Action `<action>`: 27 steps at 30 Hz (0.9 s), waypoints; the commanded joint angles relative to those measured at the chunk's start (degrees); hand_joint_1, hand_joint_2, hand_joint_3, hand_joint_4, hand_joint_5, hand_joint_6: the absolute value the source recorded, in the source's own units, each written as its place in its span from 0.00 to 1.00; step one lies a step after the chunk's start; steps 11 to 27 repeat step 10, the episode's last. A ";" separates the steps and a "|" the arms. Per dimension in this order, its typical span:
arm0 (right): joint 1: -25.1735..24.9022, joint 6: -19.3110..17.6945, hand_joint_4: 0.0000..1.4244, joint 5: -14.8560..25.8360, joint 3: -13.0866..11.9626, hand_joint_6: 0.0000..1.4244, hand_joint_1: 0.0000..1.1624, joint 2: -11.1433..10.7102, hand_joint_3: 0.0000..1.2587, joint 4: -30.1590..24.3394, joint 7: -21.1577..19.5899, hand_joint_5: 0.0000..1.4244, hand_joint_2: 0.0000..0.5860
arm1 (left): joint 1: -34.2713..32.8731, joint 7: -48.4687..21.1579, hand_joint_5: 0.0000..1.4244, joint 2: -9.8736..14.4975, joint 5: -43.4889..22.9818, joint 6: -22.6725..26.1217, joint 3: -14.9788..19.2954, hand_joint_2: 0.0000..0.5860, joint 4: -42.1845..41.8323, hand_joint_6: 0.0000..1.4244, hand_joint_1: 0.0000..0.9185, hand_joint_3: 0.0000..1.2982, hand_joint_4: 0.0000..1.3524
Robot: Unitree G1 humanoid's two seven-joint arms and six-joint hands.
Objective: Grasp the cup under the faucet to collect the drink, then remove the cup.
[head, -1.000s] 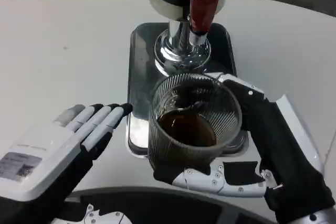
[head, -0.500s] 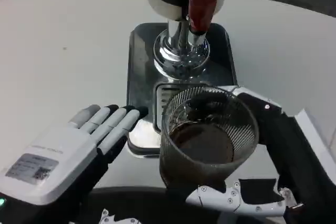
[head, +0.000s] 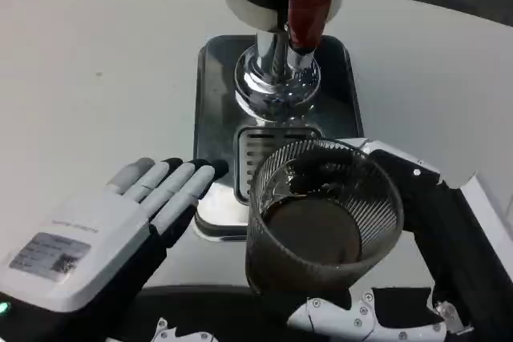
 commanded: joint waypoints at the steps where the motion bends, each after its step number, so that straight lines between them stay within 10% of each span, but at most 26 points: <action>1: 0.49 -2.67 0.60 0.47 0.28 0.97 0.97 0.09 0.51 -2.57 -0.52 0.67 0.21 | 0.73 -0.79 0.00 -0.36 -0.12 0.28 -0.38 0.00 -1.10 0.00 0.00 0.00 0.00; 27: 0.36 -2.40 0.60 0.36 0.41 0.97 0.97 0.14 0.51 -3.31 -0.30 0.67 0.21 | 1.00 -0.89 0.00 -0.48 -0.14 0.77 -0.43 0.00 -1.46 0.00 0.00 0.00 0.00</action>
